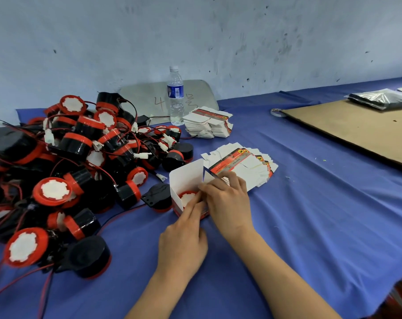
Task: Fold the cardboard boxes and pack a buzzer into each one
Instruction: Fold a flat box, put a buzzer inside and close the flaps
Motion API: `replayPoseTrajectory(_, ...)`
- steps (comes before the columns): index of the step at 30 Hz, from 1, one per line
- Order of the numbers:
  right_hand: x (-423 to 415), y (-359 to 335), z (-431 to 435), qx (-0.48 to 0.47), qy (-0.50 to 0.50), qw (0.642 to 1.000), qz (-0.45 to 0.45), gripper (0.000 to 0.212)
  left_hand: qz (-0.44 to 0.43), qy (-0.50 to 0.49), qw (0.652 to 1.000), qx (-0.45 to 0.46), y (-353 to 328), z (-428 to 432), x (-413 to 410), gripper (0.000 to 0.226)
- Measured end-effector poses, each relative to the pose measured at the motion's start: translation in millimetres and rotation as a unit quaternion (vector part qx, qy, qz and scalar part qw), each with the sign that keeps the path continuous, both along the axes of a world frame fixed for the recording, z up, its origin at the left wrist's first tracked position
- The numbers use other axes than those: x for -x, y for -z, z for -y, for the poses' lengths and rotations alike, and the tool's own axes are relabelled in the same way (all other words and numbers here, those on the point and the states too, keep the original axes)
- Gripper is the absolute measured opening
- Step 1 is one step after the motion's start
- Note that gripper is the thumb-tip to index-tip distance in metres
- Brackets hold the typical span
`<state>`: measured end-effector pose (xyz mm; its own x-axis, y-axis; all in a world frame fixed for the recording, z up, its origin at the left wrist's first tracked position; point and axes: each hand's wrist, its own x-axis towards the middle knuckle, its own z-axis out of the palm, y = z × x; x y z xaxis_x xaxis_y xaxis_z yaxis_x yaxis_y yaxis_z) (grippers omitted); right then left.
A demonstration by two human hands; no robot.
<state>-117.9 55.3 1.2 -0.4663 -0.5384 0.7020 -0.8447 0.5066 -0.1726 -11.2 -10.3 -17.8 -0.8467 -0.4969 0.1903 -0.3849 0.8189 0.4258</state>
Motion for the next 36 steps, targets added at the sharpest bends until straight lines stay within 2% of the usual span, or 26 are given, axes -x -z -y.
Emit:
replayPoseTrajectory(2, -5.1, -1.4, -1.6, -0.012, 0.006, 1.0, -0.002, 0.017, -0.034, 0.003, 0.999, -0.014, -0.2, -1.2, -0.2, 0.055)
replayPoseTrajectory(3, -7.2, -1.3, -2.4, -0.019, 0.009, 1.0, 0.008, 0.021, -0.07, 0.001, 0.997, -0.011, -2.3, -2.0, -1.0, 0.053)
replayPoseTrajectory(6, -8.7, 2.0, -1.9, -0.135, 0.01, 0.987, 0.088, 0.045, -0.246, -0.023, 0.968, 0.054, -12.6, -0.2, -3.6, 0.043)
replayPoseTrajectory(8, -6.7, 6.6, -0.9, -0.206, 0.006, 0.972, 0.113, 0.041, -0.324, -0.044, 0.941, 0.089, -15.6, 4.7, -4.5, 0.04)
replayPoseTrajectory(10, -6.6, 8.7, -0.4, -0.217, -0.01, 0.969, 0.118, 0.037, -0.354, -0.058, 0.931, 0.062, -9.1, 9.3, -1.7, 0.042)
replayPoseTrajectory(13, -7.7, 9.5, -0.8, -0.225, -0.03, 0.967, 0.119, 0.033, -0.314, -0.059, 0.946, -0.045, 2.0, 12.6, 1.4, 0.053)
replayPoseTrajectory(17, -9.0, 9.0, -1.5, -0.204, -0.062, 0.964, 0.158, 0.036, -0.26, -0.012, 0.965, -0.027, 6.9, 17.4, 2.4, 0.06)
replayPoseTrajectory(20, -9.8, 7.5, -2.8, -0.144, -0.101, 0.969, 0.171, 0.031, -0.186, 0.024, 0.982, -0.003, 8.2, 18.0, 5.3, 0.053)
replayPoseTrajectory(25, -12.6, 7.1, -1.7, -0.018, -0.141, 0.969, 0.203, 0.013, -0.186, 0.045, 0.98, -0.045, 6.9, 19.0, 7.2, 0.047)
replayPoseTrajectory(27, -12.4, 9.4, -0.7, 0.034, -0.131, 0.97, 0.201, 0.023, -0.201, 0.049, 0.977, -0.052, 7.0, 18.7, 6.8, 0.047)
replayPoseTrajectory(29, -11.1, 10.7, -0.7, 0.068, -0.127, 0.967, 0.209, 0.046, -0.201, 0.05, 0.977, -0.05, 6.5, 18.1, 7.1, 0.046)
replayPoseTrajectory(31, -11.0, 8.6, -1.3, 0.094, -0.134, 0.951, 0.263, 0.062, -0.194, 0.046, 0.979, -0.049, 5.2, 19.1, 6.9, 0.047)
replayPoseTrajectory(33, -11.0, 7.8, -2.1, 0.111, -0.137, 0.934, 0.31, 0.065, -0.188, 0.055, 0.98, -0.042, 4.2, 20.2, 6.6, 0.05)
replayPoseTrajectory(36, -8.6, 9.9, -2.4, 0.134, -0.125, 0.931, 0.316, 0.057, -0.189, 0.067, 0.979, -0.039, 4.3, 20.5, 6.7, 0.054)
